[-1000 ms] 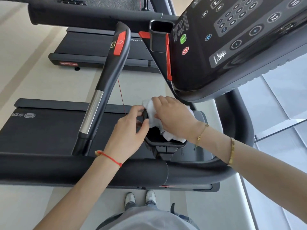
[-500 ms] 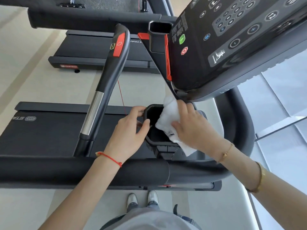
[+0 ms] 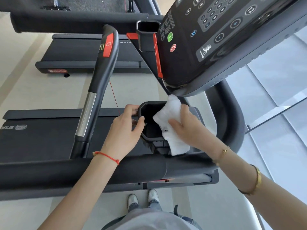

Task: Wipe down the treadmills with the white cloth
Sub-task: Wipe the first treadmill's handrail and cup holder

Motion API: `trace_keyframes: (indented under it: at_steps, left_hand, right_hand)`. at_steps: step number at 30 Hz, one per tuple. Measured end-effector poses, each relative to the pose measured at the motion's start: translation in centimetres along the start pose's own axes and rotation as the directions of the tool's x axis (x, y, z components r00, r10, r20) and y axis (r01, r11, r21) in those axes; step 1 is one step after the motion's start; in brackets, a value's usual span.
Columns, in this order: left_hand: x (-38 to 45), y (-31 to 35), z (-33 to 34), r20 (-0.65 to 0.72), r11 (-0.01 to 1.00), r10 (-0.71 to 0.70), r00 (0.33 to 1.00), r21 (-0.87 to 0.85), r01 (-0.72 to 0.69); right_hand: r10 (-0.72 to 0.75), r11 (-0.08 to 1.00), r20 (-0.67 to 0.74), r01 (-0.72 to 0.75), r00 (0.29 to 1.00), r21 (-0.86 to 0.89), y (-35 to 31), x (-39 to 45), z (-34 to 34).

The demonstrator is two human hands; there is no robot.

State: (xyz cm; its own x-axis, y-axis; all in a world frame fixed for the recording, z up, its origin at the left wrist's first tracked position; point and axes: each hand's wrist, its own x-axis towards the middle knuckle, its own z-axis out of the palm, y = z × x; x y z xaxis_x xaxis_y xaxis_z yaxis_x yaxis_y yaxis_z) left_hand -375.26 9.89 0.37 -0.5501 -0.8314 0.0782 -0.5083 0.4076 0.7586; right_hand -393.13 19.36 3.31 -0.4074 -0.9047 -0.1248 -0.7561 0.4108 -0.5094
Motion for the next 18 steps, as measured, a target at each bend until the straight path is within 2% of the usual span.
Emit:
trace_keyframes:
  at_steps: [5,8,10,12,14,16,18]
  left_hand:
    - [0.1,0.0,0.0,-0.003,1.0,0.013,1.0,-0.005,-0.013]
    - [0.0,-0.1,0.0,-0.005,1.0,0.021,1.0,0.0,-0.021]
    - [0.1,0.0,0.0,-0.002,1.0,0.019,1.0,-0.011,-0.019]
    - [0.1,-0.1,0.0,-0.003,1.0,0.018,1.0,-0.022,-0.018]
    - [0.1,-0.2,0.0,-0.003,1.0,0.02,1.0,-0.019,-0.02]
    - [0.1,-0.3,0.0,-0.004,1.0,0.02,1.0,-0.017,-0.02]
    - [0.1,-0.4,0.0,-0.002,1.0,0.019,1.0,-0.022,-0.019]
  right_hand:
    - [-0.09,0.972,-0.112,0.112,0.99,0.206,1.3,-4.0,0.0]
    - [-0.184,0.952,-0.111,0.205,0.977,0.225,1.8,-5.1,-0.9]
    - [-0.27,0.937,-0.054,0.275,0.961,0.215,1.9,-5.5,-1.7]
    - [-0.396,0.912,0.064,0.383,0.916,0.148,1.9,-5.5,-2.4]
    - [-0.504,0.853,0.19,0.521,0.842,-0.045,1.5,-5.1,-2.5]
    - [-0.542,0.776,0.262,0.595,0.799,-0.21,0.4,-4.7,-2.1]
    - [-0.509,0.739,0.318,0.595,0.8,-0.316,-1.3,-3.9,-1.4]
